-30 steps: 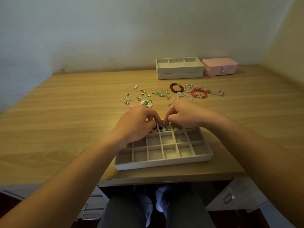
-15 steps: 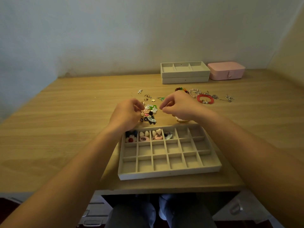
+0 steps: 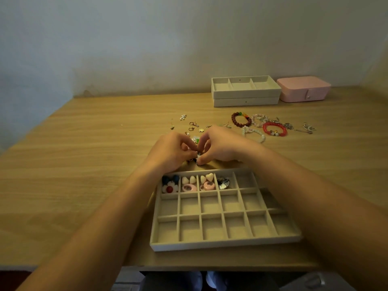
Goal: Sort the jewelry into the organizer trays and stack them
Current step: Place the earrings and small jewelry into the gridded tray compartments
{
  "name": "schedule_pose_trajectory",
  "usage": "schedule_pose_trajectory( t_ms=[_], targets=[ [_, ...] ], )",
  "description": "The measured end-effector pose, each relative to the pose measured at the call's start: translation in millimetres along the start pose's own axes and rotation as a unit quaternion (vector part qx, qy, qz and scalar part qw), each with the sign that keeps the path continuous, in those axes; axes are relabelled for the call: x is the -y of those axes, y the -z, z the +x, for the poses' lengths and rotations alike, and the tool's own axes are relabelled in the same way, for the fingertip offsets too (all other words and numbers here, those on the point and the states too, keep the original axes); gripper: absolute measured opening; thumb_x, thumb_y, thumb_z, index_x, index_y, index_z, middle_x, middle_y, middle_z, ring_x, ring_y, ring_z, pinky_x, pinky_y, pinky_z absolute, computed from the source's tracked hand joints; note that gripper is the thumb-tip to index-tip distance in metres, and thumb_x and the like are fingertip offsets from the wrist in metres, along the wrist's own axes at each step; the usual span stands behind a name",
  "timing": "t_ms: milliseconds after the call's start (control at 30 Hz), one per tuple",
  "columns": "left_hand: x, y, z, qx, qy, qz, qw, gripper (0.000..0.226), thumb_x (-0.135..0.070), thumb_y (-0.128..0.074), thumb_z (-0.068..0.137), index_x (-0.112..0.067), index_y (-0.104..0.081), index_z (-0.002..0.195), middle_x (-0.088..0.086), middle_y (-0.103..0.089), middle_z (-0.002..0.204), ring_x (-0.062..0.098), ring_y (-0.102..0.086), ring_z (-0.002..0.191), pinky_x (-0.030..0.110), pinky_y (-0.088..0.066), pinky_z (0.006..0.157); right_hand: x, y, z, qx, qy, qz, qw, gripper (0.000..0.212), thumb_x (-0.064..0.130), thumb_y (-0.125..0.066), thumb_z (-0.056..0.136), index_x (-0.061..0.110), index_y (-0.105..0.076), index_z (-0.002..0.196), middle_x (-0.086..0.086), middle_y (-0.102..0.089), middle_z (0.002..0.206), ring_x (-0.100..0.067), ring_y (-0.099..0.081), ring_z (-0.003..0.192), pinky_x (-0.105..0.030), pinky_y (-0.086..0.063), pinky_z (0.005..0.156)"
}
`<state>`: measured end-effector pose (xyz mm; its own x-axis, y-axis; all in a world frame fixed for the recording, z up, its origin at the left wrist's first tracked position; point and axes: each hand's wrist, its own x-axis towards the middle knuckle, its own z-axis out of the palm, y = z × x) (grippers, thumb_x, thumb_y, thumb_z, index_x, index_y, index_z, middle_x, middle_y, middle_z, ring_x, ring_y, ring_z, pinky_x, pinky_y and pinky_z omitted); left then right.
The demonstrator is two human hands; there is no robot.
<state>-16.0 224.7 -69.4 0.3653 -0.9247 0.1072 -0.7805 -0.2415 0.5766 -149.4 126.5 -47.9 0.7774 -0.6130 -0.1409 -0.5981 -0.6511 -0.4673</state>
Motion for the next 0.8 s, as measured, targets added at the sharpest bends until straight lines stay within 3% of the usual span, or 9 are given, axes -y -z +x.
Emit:
schedule_pose_trajectory(
  t_ms=[167, 300, 433, 533, 667, 800],
  targets=[
    [9, 3, -4, 0.002, 0.005, -0.043, 0.999, 0.013, -0.026, -0.078, 0.085, -0.039, -0.074, 0.087, 0.001, -0.069, 0.08, 0.022, -0.065, 0.08, 0.036, -0.051, 0.071, -2, 0, 1, 0.012, 0.005, 0.038, 0.999, 0.024, 0.027, -0.085, 0.082, 0.023, -0.071, 0.102, 0.007, -0.068, 0.096, -0.013, -0.063, 0.09, -0.03, -0.05, 0.075],
    [8, 8, -8, 0.01, 0.008, -0.066, 0.998, 0.01, -0.026, -0.073, 0.091, -0.033, -0.076, 0.097, -0.01, -0.064, 0.077, 0.006, -0.058, 0.075, 0.021, -0.04, 0.063, -7, 3, -2, -0.005, 0.001, 0.112, 0.994, 0.018, 0.016, -0.08, 0.087, 0.022, -0.072, 0.101, 0.005, -0.072, 0.092, -0.014, -0.071, 0.083, -0.028, -0.056, 0.07],
    [3, 14, -9, -0.024, 0.002, -0.078, 0.997, 0.011, -0.026, -0.067, 0.094, -0.035, -0.073, 0.097, -0.005, -0.068, 0.088, 0.011, -0.061, 0.082, 0.027, -0.048, 0.068, -10, 14, -12, -0.014, 0.009, 0.212, 0.977, 0.019, 0.013, -0.075, 0.09, 0.021, -0.073, 0.108, 0.003, -0.074, 0.098, -0.013, -0.072, 0.088, -0.027, -0.06, 0.072],
    [-7, 18, -11, -0.015, -0.008, -0.144, 0.989, 0.023, -0.015, -0.057, 0.099, -0.032, -0.071, 0.105, -0.014, -0.068, 0.096, 0.001, -0.06, 0.085, 0.024, -0.045, 0.072, -9, 25, -22, 0.004, 0.006, 0.335, 0.942, 0.025, 0.006, -0.074, 0.09, 0.013, -0.069, 0.113, -0.008, -0.075, 0.101, -0.017, -0.075, 0.087, -0.027, -0.062, 0.071],
    [-24, 23, -22, 0.019, 0.002, -0.319, 0.947, 0.031, 0.0, -0.054, 0.097, -0.023, -0.07, 0.109, -0.005, -0.073, 0.098, 0.008, -0.066, 0.088, 0.027, -0.051, 0.08, -9, 38, -32, 0.049, 0.006, 0.455, 0.889, 0.028, 0.001, -0.073, 0.089, 0.008, -0.065, 0.115, -0.015, -0.074, 0.103, -0.024, -0.076, 0.088, -0.031, -0.061, 0.075],
    [-33, 23, -26, 0.057, 0.019, -0.418, 0.906, 0.026, -0.007, -0.059, 0.094, -0.014, -0.069, 0.116, 0.006, -0.075, 0.101, 0.018, -0.071, 0.098, 0.037, -0.05, 0.097, -6, 45, -42, 0.04, 0.032, 0.466, 0.883, 0.023, 0.003, -0.069, 0.093, 0.007, -0.068, 0.115, -0.013, -0.074, 0.099, -0.023, -0.074, 0.086, -0.031, -0.061, 0.073]
  ],
)
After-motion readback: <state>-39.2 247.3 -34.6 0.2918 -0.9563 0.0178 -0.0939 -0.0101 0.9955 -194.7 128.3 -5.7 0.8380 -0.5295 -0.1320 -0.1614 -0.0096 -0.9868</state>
